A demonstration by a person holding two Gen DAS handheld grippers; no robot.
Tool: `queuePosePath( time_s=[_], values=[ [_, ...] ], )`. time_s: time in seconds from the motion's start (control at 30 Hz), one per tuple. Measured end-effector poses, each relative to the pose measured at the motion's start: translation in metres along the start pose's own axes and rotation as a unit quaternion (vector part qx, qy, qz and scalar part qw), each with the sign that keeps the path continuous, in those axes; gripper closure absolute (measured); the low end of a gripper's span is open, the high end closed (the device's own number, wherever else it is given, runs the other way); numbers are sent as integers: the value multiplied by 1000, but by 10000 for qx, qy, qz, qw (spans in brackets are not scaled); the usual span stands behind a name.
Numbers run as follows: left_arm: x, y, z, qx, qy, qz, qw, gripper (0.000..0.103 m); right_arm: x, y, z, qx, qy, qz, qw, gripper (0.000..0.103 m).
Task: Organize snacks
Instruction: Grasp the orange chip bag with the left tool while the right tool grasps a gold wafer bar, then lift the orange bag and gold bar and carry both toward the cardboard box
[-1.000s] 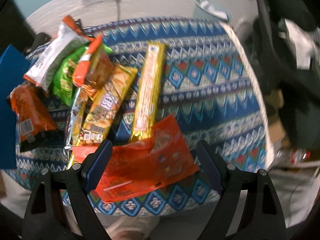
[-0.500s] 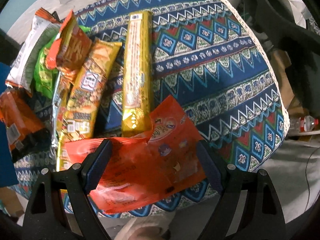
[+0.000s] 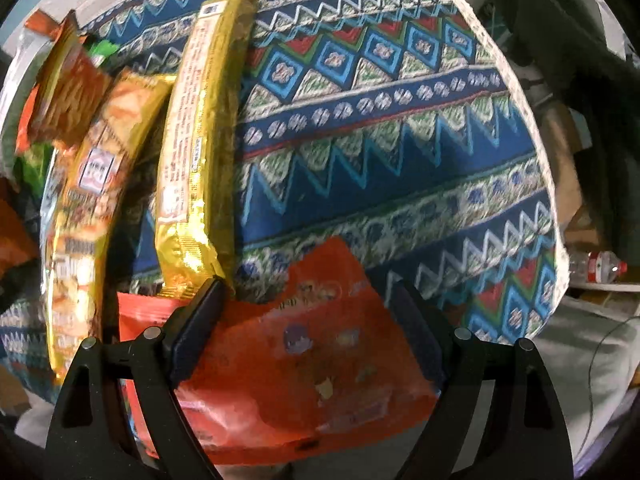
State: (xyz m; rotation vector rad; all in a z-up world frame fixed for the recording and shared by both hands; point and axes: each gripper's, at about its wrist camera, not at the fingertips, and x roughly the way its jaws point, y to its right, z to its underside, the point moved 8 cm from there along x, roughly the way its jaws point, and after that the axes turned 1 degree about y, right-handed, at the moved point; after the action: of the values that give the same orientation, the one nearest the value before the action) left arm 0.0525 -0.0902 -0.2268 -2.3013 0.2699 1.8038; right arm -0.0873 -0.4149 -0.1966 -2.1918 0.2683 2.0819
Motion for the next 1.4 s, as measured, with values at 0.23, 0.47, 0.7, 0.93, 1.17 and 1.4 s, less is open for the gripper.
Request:
queuePosePath(
  time_s=[0.23,0.47,0.7,0.93,1.17,1.4],
  values=[
    [18,-9,-12,-532,-94,151,9984,1,-19,-20,-41,-463,371,-217,9980,19],
    [40,-10,-22,-711,-260,165,9970,1,5,-35,-87,-533,304,-280,9977,19],
    [67,-8,-30,-580,-439,-25,9973,1,50,-45,-132,-537,328,-380,9973,19],
    [84,-11,-38,-539,-505,-98,9972,3,89,-59,-150,-644,496,-393,9959,39],
    [87,-22,-46,-644,-249,19,9976,35,101,-77,-170,-878,708,-301,9932,71],
    [82,-31,-40,-601,-107,188,9980,48,97,-75,-201,-753,906,-374,9923,72]
  ],
)
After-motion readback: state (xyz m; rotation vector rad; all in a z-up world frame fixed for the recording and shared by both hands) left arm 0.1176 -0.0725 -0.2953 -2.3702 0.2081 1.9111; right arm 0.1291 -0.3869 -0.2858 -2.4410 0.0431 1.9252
